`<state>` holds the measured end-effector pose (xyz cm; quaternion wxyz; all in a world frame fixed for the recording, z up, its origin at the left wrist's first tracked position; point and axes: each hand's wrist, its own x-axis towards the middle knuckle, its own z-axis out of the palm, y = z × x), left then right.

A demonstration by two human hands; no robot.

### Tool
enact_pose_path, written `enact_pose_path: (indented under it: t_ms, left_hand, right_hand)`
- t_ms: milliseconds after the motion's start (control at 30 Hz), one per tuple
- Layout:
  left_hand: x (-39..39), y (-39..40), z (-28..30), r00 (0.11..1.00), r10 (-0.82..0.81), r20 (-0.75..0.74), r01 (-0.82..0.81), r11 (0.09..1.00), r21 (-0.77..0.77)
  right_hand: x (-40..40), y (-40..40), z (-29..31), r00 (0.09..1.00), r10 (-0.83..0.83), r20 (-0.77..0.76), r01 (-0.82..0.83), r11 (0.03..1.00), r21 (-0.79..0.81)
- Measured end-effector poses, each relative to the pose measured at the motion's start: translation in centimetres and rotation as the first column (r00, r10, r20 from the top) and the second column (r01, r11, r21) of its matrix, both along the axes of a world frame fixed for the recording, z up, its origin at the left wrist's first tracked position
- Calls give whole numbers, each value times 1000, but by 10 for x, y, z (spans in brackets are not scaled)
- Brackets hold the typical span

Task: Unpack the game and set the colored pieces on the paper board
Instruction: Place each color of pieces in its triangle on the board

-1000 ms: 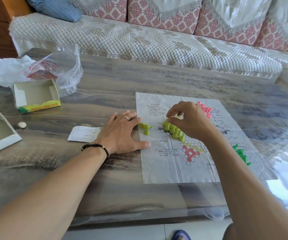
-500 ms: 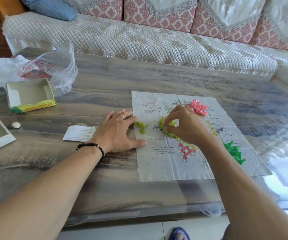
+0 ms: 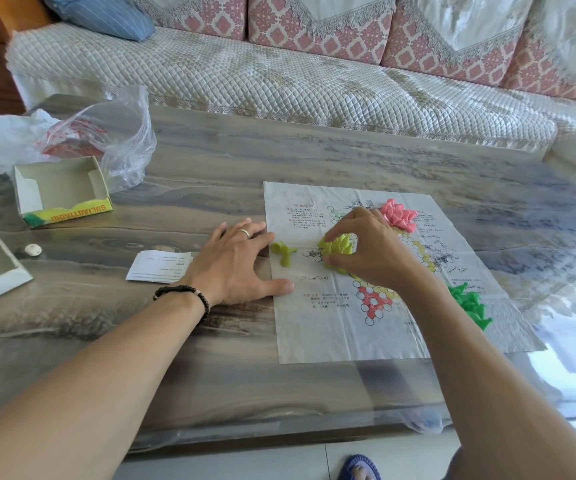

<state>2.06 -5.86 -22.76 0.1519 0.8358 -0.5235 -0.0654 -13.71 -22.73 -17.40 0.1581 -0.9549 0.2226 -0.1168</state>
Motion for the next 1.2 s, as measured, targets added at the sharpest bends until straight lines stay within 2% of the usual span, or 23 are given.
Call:
enact_pose_path:
  t_ms: [100, 200, 433, 500, 600, 700, 833, 1200]
  left_hand:
    - [0, 0, 1, 1000, 2, -6, -2, 1000, 6]
    - [-1, 1, 2, 1000, 2, -9, -2, 1000, 8]
    - [-2, 1, 2, 1000, 5, -9, -4, 1000, 15]
    - [-2, 1, 3, 1000, 3, -8, -3, 1000, 16]
    - [-2, 1, 2, 1000, 0, -6, 0, 1000, 18]
    - [-2, 1, 2, 1000, 1, -14, -1, 1000, 27]
    - [-2, 1, 3, 1000, 6, -17, -6, 1000, 13]
    - [-3, 0, 3, 1000, 7, -2, -7, 1000, 4]
  right_hand:
    - [9, 7, 1, 998, 33, 54, -29, 997, -65]
    - [26, 21, 0, 995, 95, 35, -89, 985, -145]
    - [45, 34, -4, 985, 171, -37, -175, 978, -118]
    - [45, 32, 0, 985, 172, -27, -173, 983, -56]
    - [42, 24, 9, 986, 146, 75, -151, 986, 65]
    - [38, 13, 11, 989, 80, 128, -82, 997, 10]
    - [36, 1, 3, 999, 8, 47, -4, 997, -83]
    - [39, -3, -4, 1000, -3, -19, 1, 993, -119]
